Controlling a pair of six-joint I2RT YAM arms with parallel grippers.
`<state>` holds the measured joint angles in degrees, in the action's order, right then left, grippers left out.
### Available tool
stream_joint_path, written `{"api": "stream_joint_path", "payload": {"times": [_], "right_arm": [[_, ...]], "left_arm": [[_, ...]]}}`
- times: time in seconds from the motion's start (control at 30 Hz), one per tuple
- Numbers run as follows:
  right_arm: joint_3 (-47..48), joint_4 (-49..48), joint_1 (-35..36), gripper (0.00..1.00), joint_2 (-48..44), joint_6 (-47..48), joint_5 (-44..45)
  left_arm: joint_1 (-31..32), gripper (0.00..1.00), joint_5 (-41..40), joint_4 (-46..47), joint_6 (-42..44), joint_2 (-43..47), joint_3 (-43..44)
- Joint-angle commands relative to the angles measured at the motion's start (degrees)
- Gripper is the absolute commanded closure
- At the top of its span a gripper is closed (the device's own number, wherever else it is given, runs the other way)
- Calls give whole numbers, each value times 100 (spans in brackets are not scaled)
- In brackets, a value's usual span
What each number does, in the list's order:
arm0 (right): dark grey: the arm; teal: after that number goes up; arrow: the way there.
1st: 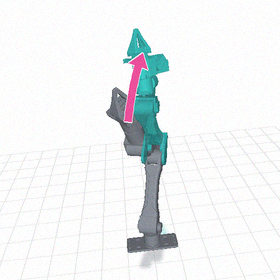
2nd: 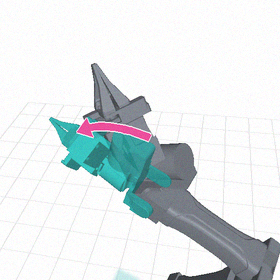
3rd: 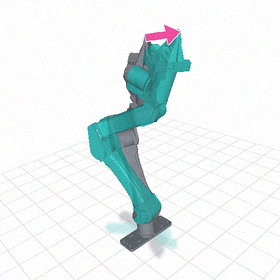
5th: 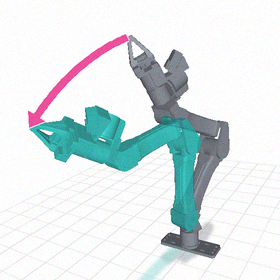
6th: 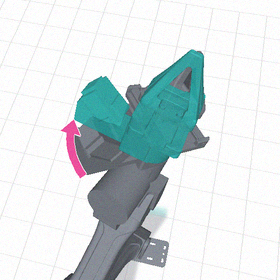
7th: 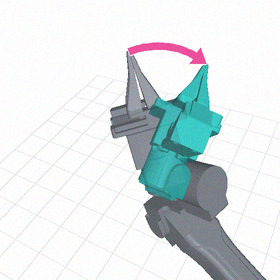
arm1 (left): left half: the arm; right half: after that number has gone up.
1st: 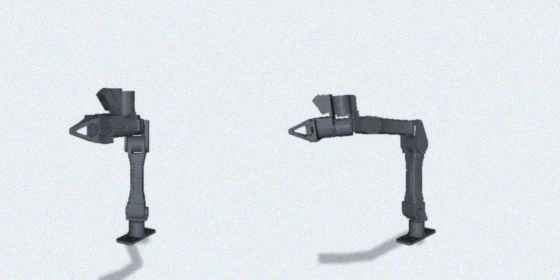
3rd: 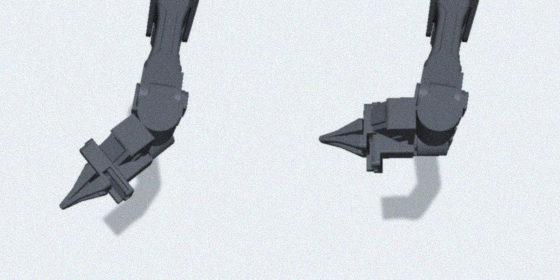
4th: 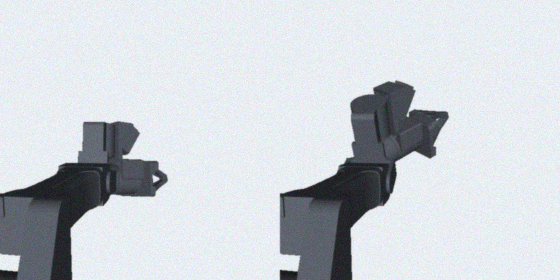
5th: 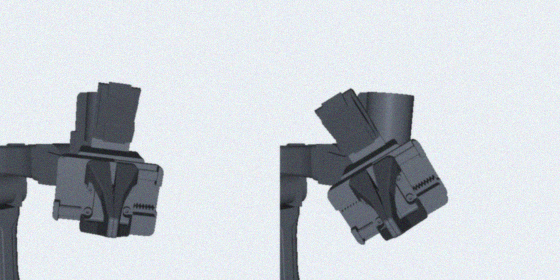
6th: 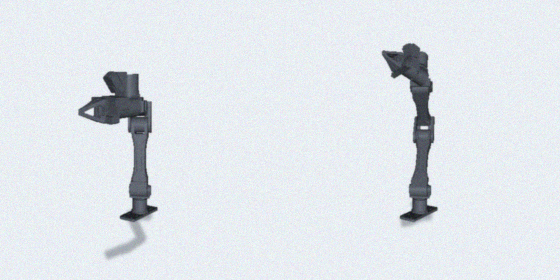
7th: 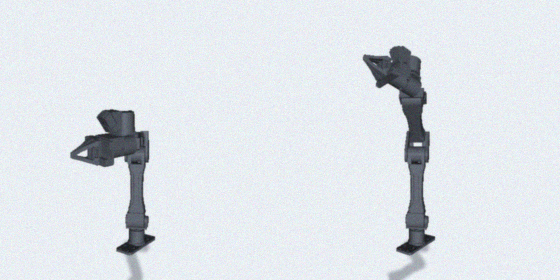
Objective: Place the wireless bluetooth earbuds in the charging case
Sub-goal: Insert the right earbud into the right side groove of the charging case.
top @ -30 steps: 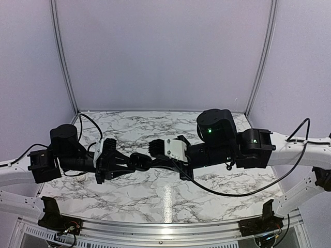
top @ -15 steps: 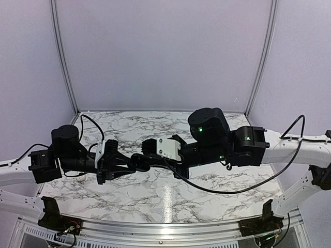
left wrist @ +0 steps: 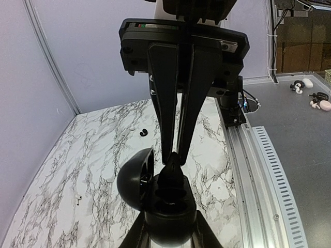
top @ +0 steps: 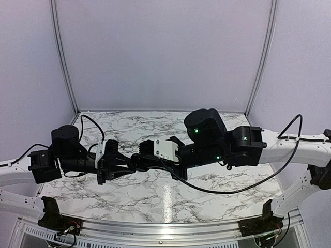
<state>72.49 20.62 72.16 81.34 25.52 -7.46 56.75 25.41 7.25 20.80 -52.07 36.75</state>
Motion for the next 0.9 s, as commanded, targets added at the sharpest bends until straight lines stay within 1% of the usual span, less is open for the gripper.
{"api": "stream_joint_path", "payload": {"times": [0.0,0.23,0.4,0.57,0.87], "right_arm": [[209,117,70,100,119,-103,-22],[162,98,69,100,198,-235,118],[-43,-157,70,100,78,-308,78],[-44,-235,66,83,-16,-371,87],[-145,-344,70,77,-310,-364,122]], "left_arm": [[20,100,-78,256,-90,147,112],[20,100,-102,356,-187,266,60],[21,100,-96,373,-212,274,67],[20,100,-114,367,-242,312,60],[20,100,-129,330,-212,293,52]]}}
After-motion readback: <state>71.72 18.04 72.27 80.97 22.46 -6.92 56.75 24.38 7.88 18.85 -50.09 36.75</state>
